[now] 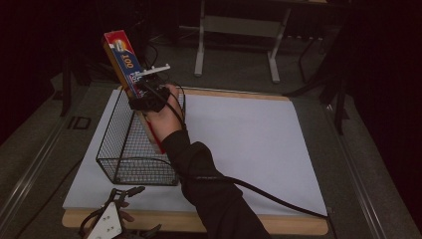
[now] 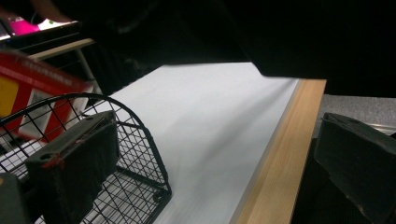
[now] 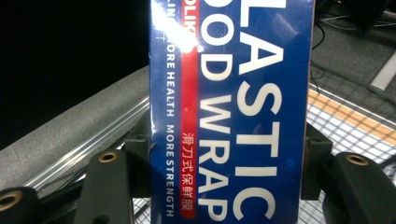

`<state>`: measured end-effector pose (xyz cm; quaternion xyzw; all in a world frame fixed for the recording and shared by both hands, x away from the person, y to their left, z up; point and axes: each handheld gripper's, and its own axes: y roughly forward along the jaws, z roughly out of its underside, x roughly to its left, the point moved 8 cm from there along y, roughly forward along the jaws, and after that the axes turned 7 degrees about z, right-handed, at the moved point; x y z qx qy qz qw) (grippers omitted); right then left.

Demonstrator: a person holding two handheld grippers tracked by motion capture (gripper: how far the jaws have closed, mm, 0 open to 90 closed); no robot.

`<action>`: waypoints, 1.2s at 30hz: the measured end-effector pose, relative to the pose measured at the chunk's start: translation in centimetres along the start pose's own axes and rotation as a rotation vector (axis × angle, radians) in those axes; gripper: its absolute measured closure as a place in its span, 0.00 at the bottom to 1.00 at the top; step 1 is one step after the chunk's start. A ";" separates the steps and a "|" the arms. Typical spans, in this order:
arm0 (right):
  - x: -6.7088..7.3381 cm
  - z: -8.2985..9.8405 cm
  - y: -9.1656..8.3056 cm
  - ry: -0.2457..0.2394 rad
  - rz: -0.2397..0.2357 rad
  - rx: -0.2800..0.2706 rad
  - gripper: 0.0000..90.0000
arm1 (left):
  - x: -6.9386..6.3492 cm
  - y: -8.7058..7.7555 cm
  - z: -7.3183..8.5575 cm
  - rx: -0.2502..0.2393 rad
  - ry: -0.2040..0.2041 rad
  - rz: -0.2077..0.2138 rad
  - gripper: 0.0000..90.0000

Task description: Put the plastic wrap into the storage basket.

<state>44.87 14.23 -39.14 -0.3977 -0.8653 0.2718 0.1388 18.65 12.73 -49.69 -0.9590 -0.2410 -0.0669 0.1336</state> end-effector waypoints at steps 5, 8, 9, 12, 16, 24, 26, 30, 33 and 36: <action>0.8 1.3 1.1 -0.008 0.010 -0.003 0.45 | 0.0 0.0 0.0 0.003 0.001 0.001 0.01; 0.9 1.8 1.4 -0.004 0.013 0.000 0.45 | 0.0 0.0 0.0 0.002 -0.001 0.002 0.01; 1.0 2.4 1.8 -0.004 0.012 0.008 0.45 | 0.0 0.0 0.0 0.002 -0.001 0.002 0.01; 1.3 3.4 2.5 -0.036 0.021 0.037 0.45 | 0.0 0.1 0.1 0.004 0.000 0.002 0.01; 1.4 4.5 3.4 -0.065 0.035 0.075 0.45 | 0.0 0.1 0.1 0.004 -0.001 0.003 0.01; 1.0 6.5 4.8 -0.094 0.035 0.146 0.44 | 0.0 0.0 0.1 0.003 -0.001 0.004 0.01; 0.9 6.7 4.9 -0.082 0.029 0.147 0.44 | 0.0 0.1 0.1 0.004 -0.001 0.004 0.01; 1.2 6.8 5.1 -0.098 0.015 0.157 0.44 | -0.1 0.1 0.1 0.005 -0.002 0.006 0.01; 1.5 7.0 5.3 -0.117 0.011 0.171 0.44 | 0.0 0.1 0.1 0.004 -0.002 0.005 0.01; 1.4 7.1 5.5 -0.115 0.020 0.183 0.44 | -0.1 0.1 0.1 0.004 -0.001 0.006 0.01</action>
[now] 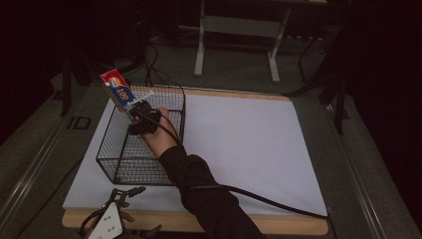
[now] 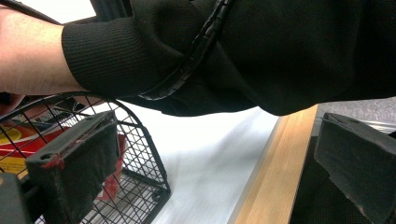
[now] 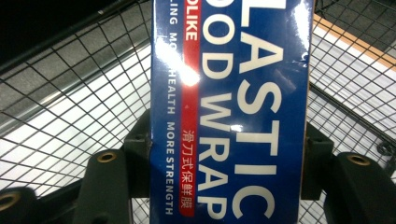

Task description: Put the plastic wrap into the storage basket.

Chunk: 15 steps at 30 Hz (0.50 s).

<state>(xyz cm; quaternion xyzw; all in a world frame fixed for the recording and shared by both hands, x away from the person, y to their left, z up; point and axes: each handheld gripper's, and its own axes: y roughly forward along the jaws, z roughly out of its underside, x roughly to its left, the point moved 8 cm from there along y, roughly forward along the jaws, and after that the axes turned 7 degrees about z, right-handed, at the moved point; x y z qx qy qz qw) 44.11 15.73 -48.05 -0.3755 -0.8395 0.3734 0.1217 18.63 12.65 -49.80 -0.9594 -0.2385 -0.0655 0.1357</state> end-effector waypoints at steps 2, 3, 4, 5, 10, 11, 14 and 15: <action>-0.1 0.0 0.1 0.009 -0.003 0.004 0.44 | 0.0 0.0 0.0 0.001 0.001 0.000 0.01; -0.2 0.1 0.1 0.014 -0.005 0.006 0.44 | 0.0 0.0 0.0 0.000 0.001 0.001 0.01; -0.3 0.1 0.2 0.022 -0.002 0.006 0.44 | 0.0 0.0 0.0 0.000 0.001 0.001 0.01; -0.5 0.1 0.3 0.025 -0.005 0.011 0.44 | 0.0 0.0 0.0 0.000 0.001 0.001 0.01; -0.7 0.6 0.9 0.006 0.009 0.033 0.43 | 0.0 0.0 0.0 0.000 0.002 0.003 0.01; -0.7 0.8 1.1 0.013 0.009 0.046 0.43 | 0.0 0.0 0.0 0.000 0.002 0.003 0.01; -1.1 1.3 1.3 0.029 0.006 0.052 0.43 | 0.0 0.1 0.0 0.001 0.003 0.004 0.01; -1.2 1.3 1.4 0.033 0.008 0.054 0.43 | 0.0 0.1 0.0 0.002 0.003 0.005 0.01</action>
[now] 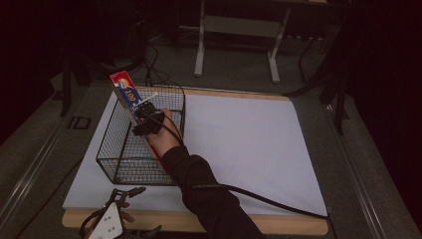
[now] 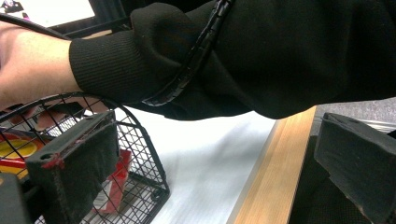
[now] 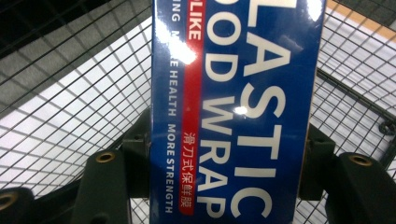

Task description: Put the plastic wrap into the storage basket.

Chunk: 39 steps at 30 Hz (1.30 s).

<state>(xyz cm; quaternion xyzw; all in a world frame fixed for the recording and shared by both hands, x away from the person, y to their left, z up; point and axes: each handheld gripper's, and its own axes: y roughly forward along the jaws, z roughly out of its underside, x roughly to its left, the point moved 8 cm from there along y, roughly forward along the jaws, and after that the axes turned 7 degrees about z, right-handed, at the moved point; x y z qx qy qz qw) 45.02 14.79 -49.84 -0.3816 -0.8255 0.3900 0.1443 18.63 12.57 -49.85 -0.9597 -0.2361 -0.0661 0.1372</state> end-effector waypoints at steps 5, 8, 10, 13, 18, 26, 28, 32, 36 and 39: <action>-0.2 0.1 0.2 0.009 0.007 0.011 0.42 | 0.0 0.0 0.0 0.005 0.003 0.004 0.01; -0.3 0.1 0.2 0.012 0.013 0.011 0.42 | 0.0 0.1 0.1 0.007 0.004 0.004 0.01; -0.5 0.1 0.3 0.021 0.020 0.015 0.42 | -0.1 0.0 0.0 0.005 0.004 0.005 0.01; -0.8 0.2 0.5 0.037 0.025 0.012 0.42 | -0.1 0.0 0.0 0.004 0.007 0.005 0.01; -0.9 0.2 0.6 0.034 0.033 0.018 0.42 | -0.1 0.0 0.0 0.005 0.007 0.007 0.01; -1.6 0.1 1.0 0.053 0.062 0.046 0.42 | -0.1 0.1 0.1 0.009 0.006 0.009 0.01; -1.6 0.0 1.1 0.056 0.073 0.053 0.42 | -0.1 0.1 0.1 0.008 0.005 0.011 0.01; -1.6 0.1 1.1 0.055 0.069 0.044 0.41 | -0.1 0.0 0.1 0.007 0.004 0.011 0.01; -1.5 0.1 1.0 0.039 0.059 0.047 0.35 | -0.2 0.1 0.1 0.007 0.006 0.012 0.01; -1.5 -0.1 0.7 0.025 0.053 0.037 0.28 | -0.1 0.1 0.1 0.009 0.004 0.011 0.01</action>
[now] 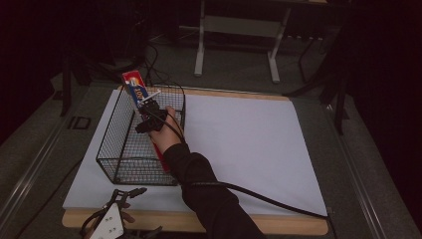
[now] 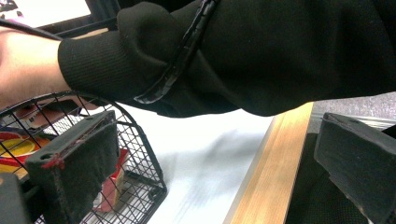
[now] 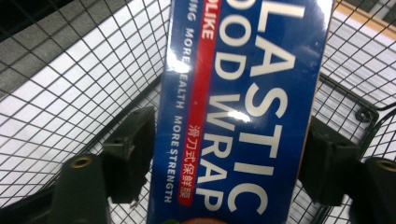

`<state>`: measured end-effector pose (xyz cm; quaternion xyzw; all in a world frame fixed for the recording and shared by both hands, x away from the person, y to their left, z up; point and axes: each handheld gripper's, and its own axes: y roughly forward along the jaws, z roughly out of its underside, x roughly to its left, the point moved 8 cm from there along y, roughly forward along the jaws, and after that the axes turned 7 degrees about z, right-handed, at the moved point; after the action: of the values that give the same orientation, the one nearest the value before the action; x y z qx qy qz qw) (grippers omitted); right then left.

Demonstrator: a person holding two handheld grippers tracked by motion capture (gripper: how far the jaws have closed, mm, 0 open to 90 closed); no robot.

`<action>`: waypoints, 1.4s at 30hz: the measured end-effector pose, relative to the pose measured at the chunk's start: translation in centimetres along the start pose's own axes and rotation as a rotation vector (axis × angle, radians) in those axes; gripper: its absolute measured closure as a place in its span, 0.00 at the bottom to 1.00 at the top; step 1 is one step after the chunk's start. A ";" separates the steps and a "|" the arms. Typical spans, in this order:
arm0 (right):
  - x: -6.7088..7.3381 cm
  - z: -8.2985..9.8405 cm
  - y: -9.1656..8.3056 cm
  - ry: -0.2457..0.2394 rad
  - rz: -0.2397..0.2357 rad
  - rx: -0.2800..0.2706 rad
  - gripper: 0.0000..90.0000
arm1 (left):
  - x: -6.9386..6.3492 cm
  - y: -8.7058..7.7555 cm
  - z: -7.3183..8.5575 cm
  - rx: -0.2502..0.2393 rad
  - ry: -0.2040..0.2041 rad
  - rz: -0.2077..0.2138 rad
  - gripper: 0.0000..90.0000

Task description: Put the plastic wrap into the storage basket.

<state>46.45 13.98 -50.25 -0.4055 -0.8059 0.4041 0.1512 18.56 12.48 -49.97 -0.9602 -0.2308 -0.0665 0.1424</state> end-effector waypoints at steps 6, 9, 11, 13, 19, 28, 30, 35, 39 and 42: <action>-0.2 -0.5 -1.6 0.002 -0.046 -0.056 0.18 | 0.0 0.0 0.0 0.004 0.000 -0.001 0.01; -0.2 -0.4 -2.6 -0.041 -0.048 -0.070 0.15 | 0.0 0.1 0.1 0.006 0.000 -0.001 0.01; -0.5 -0.4 -3.3 -0.041 -0.050 -0.086 0.15 | 0.0 0.1 0.1 0.006 -0.002 -0.002 0.01; -0.9 -0.4 -4.0 -0.059 -0.038 -0.098 0.15 | 0.1 0.1 0.1 0.007 -0.003 -0.004 0.01; -2.6 0.5 -6.2 -0.066 -0.073 -0.122 0.15 | 0.1 0.2 0.2 0.011 -0.007 -0.006 0.01; -5.9 1.9 -9.7 -0.030 -0.095 -0.199 0.15 | 0.2 0.5 0.3 0.022 -0.005 -0.005 0.01; -6.7 2.5 -10.3 -0.013 -0.099 -0.207 0.15 | 0.2 0.5 0.3 0.022 -0.010 -0.005 0.01; -8.6 4.2 -10.8 -0.001 -0.073 -0.209 0.15 | 0.2 0.5 0.3 0.024 -0.006 -0.003 0.01; -10.0 5.7 -11.3 0.031 -0.076 -0.222 0.16 | 0.3 0.5 0.3 0.022 -0.005 -0.005 0.01; -10.8 7.0 -11.7 0.025 -0.054 -0.222 0.16 | 0.2 0.6 0.3 0.023 -0.004 -0.001 0.01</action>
<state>42.98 -2.15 -44.70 -0.4028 -0.8544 0.3030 0.1262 19.03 12.18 -50.37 -0.9585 -0.2323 -0.0618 0.1529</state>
